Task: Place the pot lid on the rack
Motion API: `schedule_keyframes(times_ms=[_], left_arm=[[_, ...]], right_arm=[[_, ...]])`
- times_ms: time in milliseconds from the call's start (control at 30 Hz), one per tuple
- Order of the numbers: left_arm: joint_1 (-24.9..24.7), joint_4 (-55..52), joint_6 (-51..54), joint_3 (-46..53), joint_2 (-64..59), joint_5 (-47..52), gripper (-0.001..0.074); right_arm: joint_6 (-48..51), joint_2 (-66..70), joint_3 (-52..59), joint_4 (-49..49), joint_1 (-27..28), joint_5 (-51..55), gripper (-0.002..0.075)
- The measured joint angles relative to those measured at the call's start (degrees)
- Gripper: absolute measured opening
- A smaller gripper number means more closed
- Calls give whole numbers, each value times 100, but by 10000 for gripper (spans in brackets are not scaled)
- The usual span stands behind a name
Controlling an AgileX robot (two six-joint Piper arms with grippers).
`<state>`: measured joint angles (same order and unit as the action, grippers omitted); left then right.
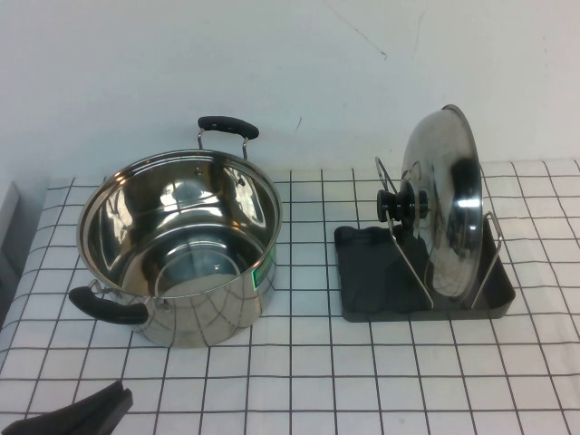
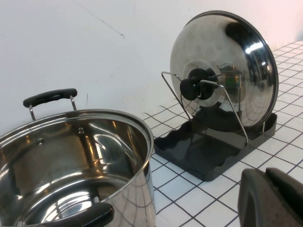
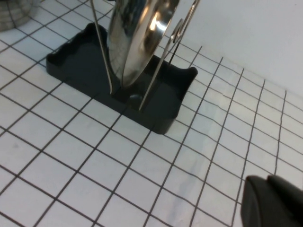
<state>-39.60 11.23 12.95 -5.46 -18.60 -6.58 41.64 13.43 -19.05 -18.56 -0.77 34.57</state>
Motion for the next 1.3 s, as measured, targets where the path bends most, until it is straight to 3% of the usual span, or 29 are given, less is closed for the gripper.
schedule_keyframes(times_ms=[667, 767, 1067, 1300], left_arm=[[66, 0, 16, 0, 21, 48, -2], [463, 52, 16, 13, 118, 48, -2], [2555, 219, 16, 405, 841, 117, -2], [3529, 227, 16, 695, 1760, 658, -2]], right_arm=[[-9, -9, 0, -302, 0, 374, -1], [-9, -9, 0, -311, 0, 374, -1], [-22, -9, 0, -311, 0, 374, -1], [-22, -9, 0, -311, 0, 374, -1]])
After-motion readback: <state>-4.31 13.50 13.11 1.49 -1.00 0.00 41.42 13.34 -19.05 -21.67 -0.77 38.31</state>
